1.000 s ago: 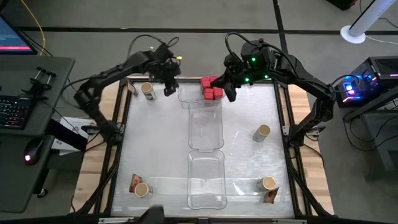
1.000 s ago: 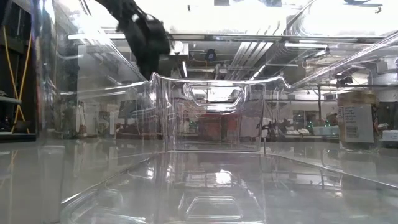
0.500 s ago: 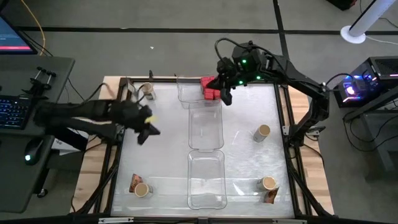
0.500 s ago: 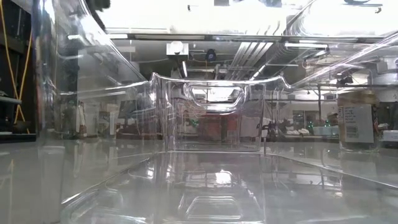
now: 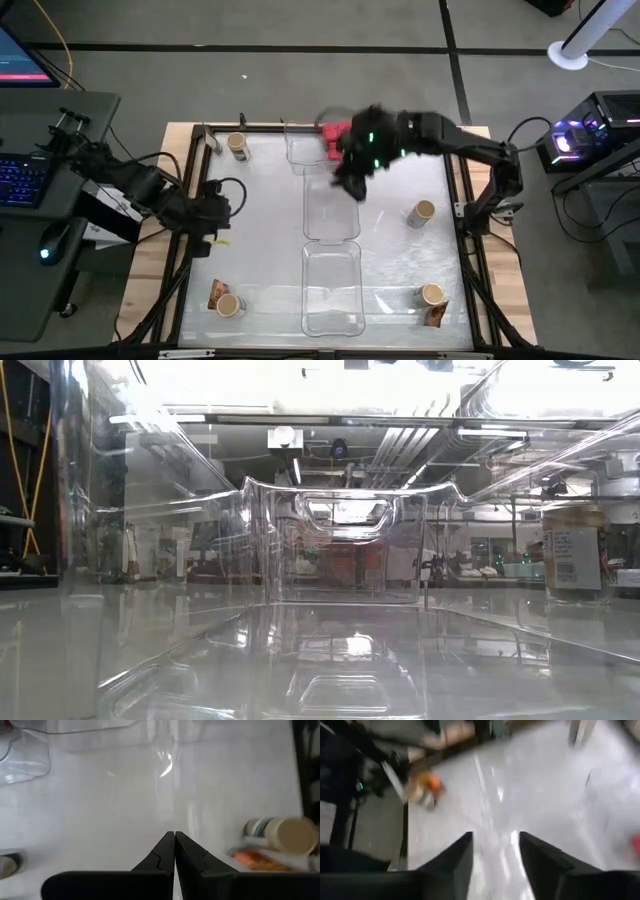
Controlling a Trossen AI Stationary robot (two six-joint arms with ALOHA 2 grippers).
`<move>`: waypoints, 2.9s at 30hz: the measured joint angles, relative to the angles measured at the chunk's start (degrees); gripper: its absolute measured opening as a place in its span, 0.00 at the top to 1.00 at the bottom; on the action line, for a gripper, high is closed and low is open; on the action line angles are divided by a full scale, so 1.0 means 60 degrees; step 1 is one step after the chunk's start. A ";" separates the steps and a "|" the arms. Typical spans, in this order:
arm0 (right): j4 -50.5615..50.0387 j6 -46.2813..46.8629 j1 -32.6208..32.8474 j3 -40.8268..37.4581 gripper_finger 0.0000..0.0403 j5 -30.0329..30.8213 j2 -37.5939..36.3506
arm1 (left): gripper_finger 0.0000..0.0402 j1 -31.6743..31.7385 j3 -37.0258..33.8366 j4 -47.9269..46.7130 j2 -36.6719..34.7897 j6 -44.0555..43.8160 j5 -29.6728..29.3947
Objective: Sort spices by type
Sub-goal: Put the middle right gold seasoning bottle into the center transparent bin
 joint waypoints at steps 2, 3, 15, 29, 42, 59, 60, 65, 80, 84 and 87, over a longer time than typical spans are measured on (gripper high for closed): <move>-0.0868 0.0958 0.0647 0.0004 0.52 0.0542 0.0132 | 1.00 -0.0042 -0.0072 0.0032 -0.0038 0.0391 -0.0001; -0.1408 0.1528 0.0969 -0.0001 0.49 0.0857 0.0200 | 1.00 -0.0055 -0.0153 0.0118 -0.0116 0.0542 -0.0024; -0.4220 0.6587 0.2814 -0.0631 0.25 0.1546 0.0962 | 1.00 -0.0091 -0.0710 0.0943 -0.1243 0.0429 -0.0146; -0.4116 0.6623 0.0073 -0.5768 0.24 0.2621 -0.0002 | 1.00 -0.0088 -0.0708 0.0965 -0.1918 -0.0537 -0.0019; -0.3216 0.7967 -0.0558 -0.9129 0.24 0.2160 -0.4678 | 1.00 0.0099 -0.0706 0.1919 -0.1885 -0.1320 -0.2229; -0.0667 0.8929 -0.0559 -1.1118 0.24 0.1824 -0.5668 | 1.00 0.1588 -0.0706 0.2852 -0.1922 -0.0987 -0.2000; -0.0592 0.8985 -0.0559 -1.1118 0.24 0.1830 -0.5657 | 1.00 0.1607 -0.0706 0.2837 -0.1922 -0.0923 -0.1859; -0.0658 0.9167 -0.0621 -1.1118 0.24 0.1832 -0.5595 | 1.00 0.1632 -0.0706 0.2804 -0.1922 -0.0409 -0.1682; 0.0922 0.8321 -0.0621 -1.1118 0.24 0.1673 -0.5592 | 1.00 0.1628 -0.0699 0.2775 -0.2004 -0.0081 -0.1638; 0.1037 0.7568 -0.0642 -1.1118 0.24 0.1939 -0.5592 | 1.00 0.1628 -0.0699 0.2775 -0.2002 -0.0079 -0.1635; 0.1128 0.7101 -0.0685 -1.1118 0.24 0.2228 -0.5592 | 1.00 0.1628 -0.0699 0.2775 -0.2002 -0.0079 -0.1633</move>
